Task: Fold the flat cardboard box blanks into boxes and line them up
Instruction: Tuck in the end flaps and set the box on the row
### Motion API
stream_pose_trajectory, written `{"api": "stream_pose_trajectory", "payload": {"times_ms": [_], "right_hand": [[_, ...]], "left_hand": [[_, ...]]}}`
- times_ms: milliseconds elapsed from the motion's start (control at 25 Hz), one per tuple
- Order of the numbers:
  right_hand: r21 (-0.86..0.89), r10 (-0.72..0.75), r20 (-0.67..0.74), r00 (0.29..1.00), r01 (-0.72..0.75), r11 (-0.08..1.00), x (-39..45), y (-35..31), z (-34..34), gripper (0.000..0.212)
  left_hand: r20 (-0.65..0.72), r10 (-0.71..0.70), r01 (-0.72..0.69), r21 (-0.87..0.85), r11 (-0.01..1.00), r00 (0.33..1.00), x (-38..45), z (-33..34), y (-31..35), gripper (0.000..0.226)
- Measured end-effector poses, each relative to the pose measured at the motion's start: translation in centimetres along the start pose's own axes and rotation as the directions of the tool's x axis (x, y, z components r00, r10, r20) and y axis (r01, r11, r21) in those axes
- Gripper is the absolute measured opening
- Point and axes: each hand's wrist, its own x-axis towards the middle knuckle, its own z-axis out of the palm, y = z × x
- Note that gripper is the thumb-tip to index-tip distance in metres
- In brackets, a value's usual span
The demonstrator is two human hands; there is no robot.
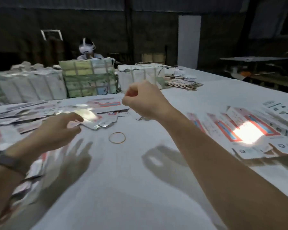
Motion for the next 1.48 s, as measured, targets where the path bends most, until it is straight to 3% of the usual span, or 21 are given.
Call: {"api": "stream_pose_trajectory", "payload": {"times_ms": [80, 160, 200, 280, 520, 680, 760, 880, 960, 1000, 1080, 1120, 1160, 1240, 1320, 1400, 1480], "right_hand": [[0.027, -0.138, 0.103, 0.985, 0.136, 0.990, -2.0, -3.5, 2.3, 0.013], [0.089, -0.230, 0.148, 0.962, 0.219, 0.972, -3.1, -5.5, 3.5, 0.015], [0.132, -0.259, 0.156, 0.953, 0.240, 0.962, -3.3, -6.5, 4.1, 0.015], [0.180, -0.297, 0.150, 0.943, 0.270, 0.946, -3.4, -8.0, 5.6, 0.013], [0.166, -0.312, 0.202, 0.928, 0.282, 0.945, -3.0, -9.6, 9.7, 0.013], [0.176, -0.272, 0.135, 0.953, 0.247, 0.953, -2.5, -9.2, 10.4, 0.017], [0.211, -0.267, 0.065, 0.962, 0.248, 0.945, -2.4, -8.8, 10.0, 0.016], [0.296, -0.214, -0.115, 0.970, 0.239, 0.925, -1.8, -7.9, 8.6, 0.007], [0.311, -0.152, -0.262, 0.953, 0.233, 0.922, -1.2, -7.2, 7.6, 0.018], [0.284, -0.120, -0.334, 0.935, 0.221, 0.933, -1.0, -6.7, 7.2, 0.028], [0.278, -0.030, -0.416, 0.909, 0.158, 0.947, -0.6, -5.9, 6.4, 0.047], [0.351, 0.037, -0.417, 0.908, 0.123, 0.928, -0.6, -5.7, 6.1, 0.055], [0.455, 0.113, -0.404, 0.908, 0.093, 0.885, -0.5, -5.6, 5.6, 0.062], [0.616, 0.212, -0.372, 0.904, 0.069, 0.785, -0.4, -5.8, 5.0, 0.071], [0.633, 0.223, -0.382, 0.897, 0.078, 0.770, -0.5, -5.5, 4.8, 0.077], [0.635, 0.186, -0.341, 0.922, 0.080, 0.769, -0.8, -5.0, 4.9, 0.082], [0.649, 0.111, -0.236, 0.965, 0.071, 0.757, -1.3, -4.4, 4.9, 0.078]], "left_hand": [[0.035, -0.226, 0.204, 0.313, 0.928, 0.974, -1.4, -1.1, -2.2, 0.056], [0.137, -0.467, 0.364, 0.453, 0.814, 0.874, -2.6, -2.0, -3.5, 0.071], [0.174, -0.505, 0.378, 0.472, 0.796, 0.846, -2.8, -2.1, -3.9, 0.072], [0.201, -0.456, 0.334, 0.445, 0.831, 0.867, -2.8, -1.7, -3.7, 0.061], [0.105, -0.264, 0.192, 0.447, 0.874, 0.959, -3.2, -2.3, -2.2, 0.020], [-0.097, -0.117, 0.147, 0.408, 0.901, 0.988, -3.7, -4.3, 0.2, 0.009], [-0.300, -0.002, 0.101, 0.314, 0.944, 0.954, -3.8, -6.4, 1.9, 0.025], [-0.565, 0.112, -0.135, 0.001, 0.991, 0.818, -4.5, -9.0, 4.8, 0.045], [-0.613, 0.050, -0.295, -0.305, 0.906, 0.789, -4.9, -9.3, 6.5, 0.036], [-0.574, -0.023, -0.329, -0.500, 0.801, 0.818, -5.1, -9.1, 7.1, 0.031], [-0.392, -0.113, -0.295, -0.825, 0.482, 0.913, -5.6, -8.2, 8.3, 0.029], [-0.299, -0.110, -0.244, -0.905, 0.349, 0.948, -5.9, -7.5, 8.8, 0.033], [-0.230, -0.076, -0.200, -0.939, 0.279, 0.970, -5.9, -6.6, 9.3, 0.039], [-0.133, 0.038, -0.139, -0.947, 0.291, 0.990, -6.0, -4.6, 10.1, 0.055], [-0.027, 0.162, -0.078, -0.945, 0.316, 0.986, -6.1, -2.9, 10.7, 0.070], [0.051, 0.292, -0.019, -0.972, 0.233, 0.955, -6.2, -2.1, 10.6, 0.064], [0.095, 0.311, 0.063, -0.992, 0.110, 0.946, -6.0, -2.1, 10.2, 0.042]]}}
